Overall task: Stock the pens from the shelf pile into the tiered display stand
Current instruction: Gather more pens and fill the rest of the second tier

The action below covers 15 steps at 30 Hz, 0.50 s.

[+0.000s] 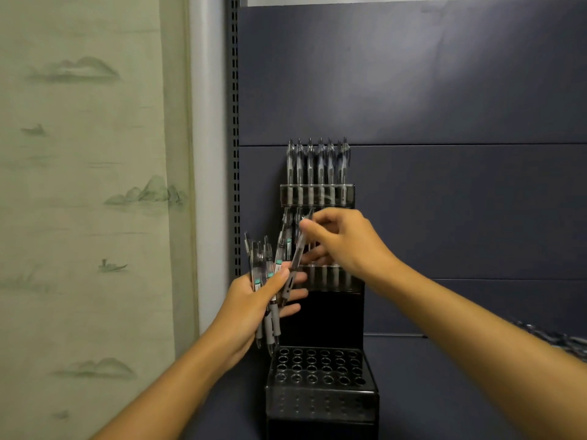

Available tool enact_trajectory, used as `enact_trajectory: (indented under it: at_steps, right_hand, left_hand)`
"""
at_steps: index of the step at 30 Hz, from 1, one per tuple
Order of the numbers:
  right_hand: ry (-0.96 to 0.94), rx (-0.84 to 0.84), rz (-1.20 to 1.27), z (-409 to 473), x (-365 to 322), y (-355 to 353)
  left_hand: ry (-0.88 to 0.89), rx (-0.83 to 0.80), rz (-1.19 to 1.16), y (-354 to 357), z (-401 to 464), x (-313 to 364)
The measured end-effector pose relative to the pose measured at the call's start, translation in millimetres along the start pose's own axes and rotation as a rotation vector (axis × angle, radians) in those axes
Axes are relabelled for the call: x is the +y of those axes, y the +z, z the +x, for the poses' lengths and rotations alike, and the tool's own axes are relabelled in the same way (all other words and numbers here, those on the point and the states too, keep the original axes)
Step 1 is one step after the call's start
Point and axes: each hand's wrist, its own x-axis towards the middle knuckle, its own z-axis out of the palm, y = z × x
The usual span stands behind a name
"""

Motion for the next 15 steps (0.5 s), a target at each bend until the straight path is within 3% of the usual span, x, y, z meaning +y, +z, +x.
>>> enact_trajectory:
  at_steps: [6,15]
  right_hand:
    - [-0.014,0.120,0.044,16.8,-8.0,-18.0]
    - [-0.019,0.214,-0.092,36.7,-0.7,-36.4]
  left_hand:
    - [-0.038,0.072,0.039,-13.6,-1.7,-7.4]
    - [-0.019,0.102,0.091,-23.6,-1.9,-3.6]
